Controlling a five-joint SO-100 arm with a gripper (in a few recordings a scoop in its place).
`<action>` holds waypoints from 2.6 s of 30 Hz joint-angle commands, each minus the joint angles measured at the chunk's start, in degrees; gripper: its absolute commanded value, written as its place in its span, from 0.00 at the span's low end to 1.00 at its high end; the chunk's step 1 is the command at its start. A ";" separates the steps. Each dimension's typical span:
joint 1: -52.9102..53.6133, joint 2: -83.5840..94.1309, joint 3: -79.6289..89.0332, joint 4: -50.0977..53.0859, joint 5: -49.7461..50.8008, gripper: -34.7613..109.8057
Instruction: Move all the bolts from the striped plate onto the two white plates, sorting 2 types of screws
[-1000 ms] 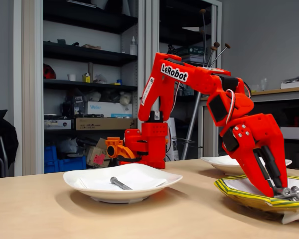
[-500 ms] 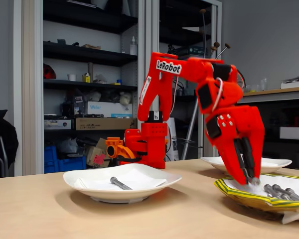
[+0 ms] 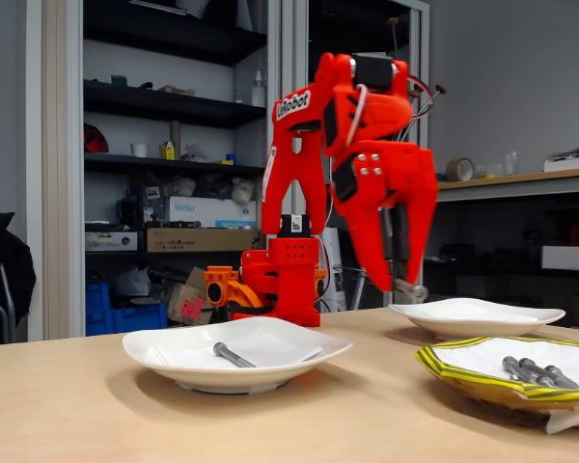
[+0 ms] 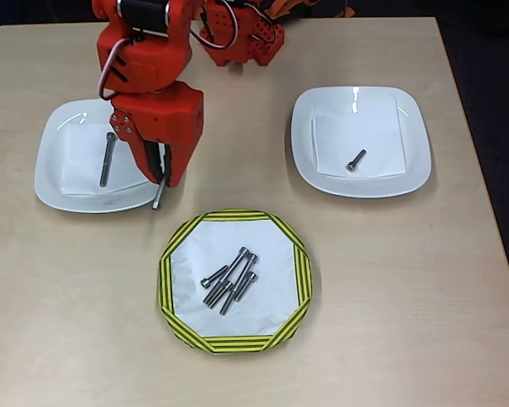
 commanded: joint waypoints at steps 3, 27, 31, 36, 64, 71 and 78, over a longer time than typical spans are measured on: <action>10.11 10.81 10.37 -3.43 -11.43 0.24; 8.88 9.49 22.50 -28.04 -19.78 0.32; 1.14 6.59 18.72 -32.17 -15.03 0.34; -5.80 0.97 13.71 -33.66 -7.56 0.34; -14.06 -19.95 -0.53 -37.88 8.79 0.33; -14.41 -25.22 -4.92 -37.53 10.55 0.33; -14.15 -25.58 -5.36 -35.77 11.07 0.27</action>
